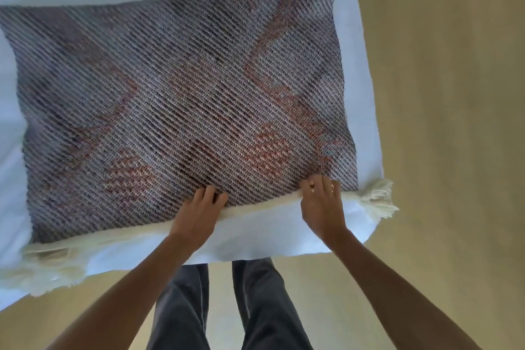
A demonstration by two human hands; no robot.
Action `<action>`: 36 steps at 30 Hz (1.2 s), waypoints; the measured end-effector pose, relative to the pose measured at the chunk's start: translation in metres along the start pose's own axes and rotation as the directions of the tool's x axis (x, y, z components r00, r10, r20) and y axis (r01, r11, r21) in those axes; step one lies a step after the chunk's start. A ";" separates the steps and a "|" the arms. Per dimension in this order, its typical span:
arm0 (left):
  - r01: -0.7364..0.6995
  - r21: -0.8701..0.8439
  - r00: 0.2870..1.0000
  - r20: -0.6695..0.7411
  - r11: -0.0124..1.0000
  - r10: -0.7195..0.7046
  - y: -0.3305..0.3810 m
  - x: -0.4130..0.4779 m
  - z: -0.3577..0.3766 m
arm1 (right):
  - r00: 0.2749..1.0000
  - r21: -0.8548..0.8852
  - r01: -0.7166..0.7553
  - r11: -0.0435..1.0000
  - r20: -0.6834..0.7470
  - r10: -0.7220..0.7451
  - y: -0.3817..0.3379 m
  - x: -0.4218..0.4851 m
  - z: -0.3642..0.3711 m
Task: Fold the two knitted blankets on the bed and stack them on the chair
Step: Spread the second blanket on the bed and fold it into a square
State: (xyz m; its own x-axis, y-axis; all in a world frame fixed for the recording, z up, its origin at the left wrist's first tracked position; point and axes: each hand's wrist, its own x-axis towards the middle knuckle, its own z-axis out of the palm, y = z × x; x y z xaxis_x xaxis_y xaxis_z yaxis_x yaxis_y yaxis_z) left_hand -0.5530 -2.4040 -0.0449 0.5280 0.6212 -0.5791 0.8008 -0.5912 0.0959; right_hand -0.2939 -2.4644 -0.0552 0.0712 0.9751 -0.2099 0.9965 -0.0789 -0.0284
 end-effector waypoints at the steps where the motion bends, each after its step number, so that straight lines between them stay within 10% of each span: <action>1: -0.003 -0.004 0.998 0.058 1.000 0.003 0.002 0.001 0.003 | 1.000 0.017 0.020 1.000 0.006 -0.020 0.002 0.002 0.000; 19: -0.314 -0.060 0.949 0.010 0.948 0.315 0.126 0.093 -0.029 | 0.930 0.106 -0.257 0.961 0.296 0.216 0.099 -0.024 0.005; 23: -0.303 -0.103 0.944 -0.168 0.948 0.283 0.130 0.110 -0.043 | 0.868 0.482 -0.496 0.722 0.292 0.402 0.106 -0.008 0.002; 29: -0.107 -0.207 0.993 0.030 0.973 0.116 0.144 0.132 -0.062 | 0.685 0.574 -0.726 0.378 0.556 0.472 0.106 0.041 0.001; 36: 0.007 -0.628 0.992 -0.095 0.778 -0.086 0.140 0.158 -0.114 | 0.846 0.575 -0.533 0.620 0.375 0.380 0.065 0.042 -0.034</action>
State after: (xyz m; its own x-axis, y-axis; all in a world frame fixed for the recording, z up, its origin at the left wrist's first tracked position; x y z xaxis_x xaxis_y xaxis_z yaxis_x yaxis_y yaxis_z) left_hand -0.3258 -2.3299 -0.0305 0.4818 0.7154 -0.5060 0.8048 -0.1328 0.5785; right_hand -0.2247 -2.4211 -0.0323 0.4224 0.7171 -0.5543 0.5548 -0.6882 -0.4675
